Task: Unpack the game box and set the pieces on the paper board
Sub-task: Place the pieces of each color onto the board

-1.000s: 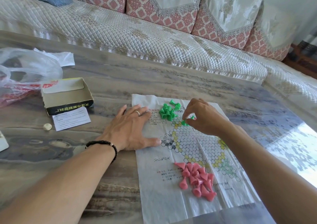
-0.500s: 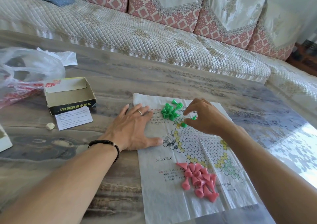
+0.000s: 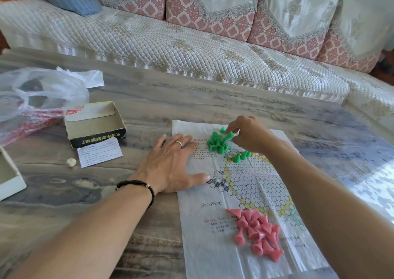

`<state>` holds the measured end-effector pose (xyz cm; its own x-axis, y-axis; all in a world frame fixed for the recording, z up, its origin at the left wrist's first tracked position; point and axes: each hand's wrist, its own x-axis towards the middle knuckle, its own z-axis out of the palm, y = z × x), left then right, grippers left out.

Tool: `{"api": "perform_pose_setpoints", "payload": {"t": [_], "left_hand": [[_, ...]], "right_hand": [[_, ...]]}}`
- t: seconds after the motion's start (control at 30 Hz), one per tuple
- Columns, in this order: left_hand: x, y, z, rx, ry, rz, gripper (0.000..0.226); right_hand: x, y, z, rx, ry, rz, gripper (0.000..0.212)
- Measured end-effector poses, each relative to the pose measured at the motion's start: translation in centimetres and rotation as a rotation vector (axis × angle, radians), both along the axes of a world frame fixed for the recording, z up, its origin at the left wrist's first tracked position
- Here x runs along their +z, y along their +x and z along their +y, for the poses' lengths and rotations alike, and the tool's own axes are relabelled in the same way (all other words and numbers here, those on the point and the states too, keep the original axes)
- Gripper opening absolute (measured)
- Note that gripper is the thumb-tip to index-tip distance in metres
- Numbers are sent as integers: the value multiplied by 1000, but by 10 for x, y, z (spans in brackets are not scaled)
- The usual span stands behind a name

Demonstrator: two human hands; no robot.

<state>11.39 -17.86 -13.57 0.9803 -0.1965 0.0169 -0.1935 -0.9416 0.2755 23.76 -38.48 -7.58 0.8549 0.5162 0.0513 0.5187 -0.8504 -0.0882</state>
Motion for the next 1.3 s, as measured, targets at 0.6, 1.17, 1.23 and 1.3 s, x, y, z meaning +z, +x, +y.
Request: {"api": "perform_pose_setpoints", "payload": {"t": [0.6, 1.17, 1.23, 1.3], "left_hand": [[1, 1, 0, 2, 23, 15, 104], [4, -1, 0, -14, 12, 12, 99], [5, -1, 0, -14, 15, 12, 96], [5, -2, 0, -12, 16, 14, 95]], "right_hand": [[14, -14, -9, -53, 239, -48, 22], [35, -59, -10, 15, 107, 60, 11], [32, -61, -8, 36, 27, 43, 18], [30, -63, -6, 56, -35, 31, 20]]}}
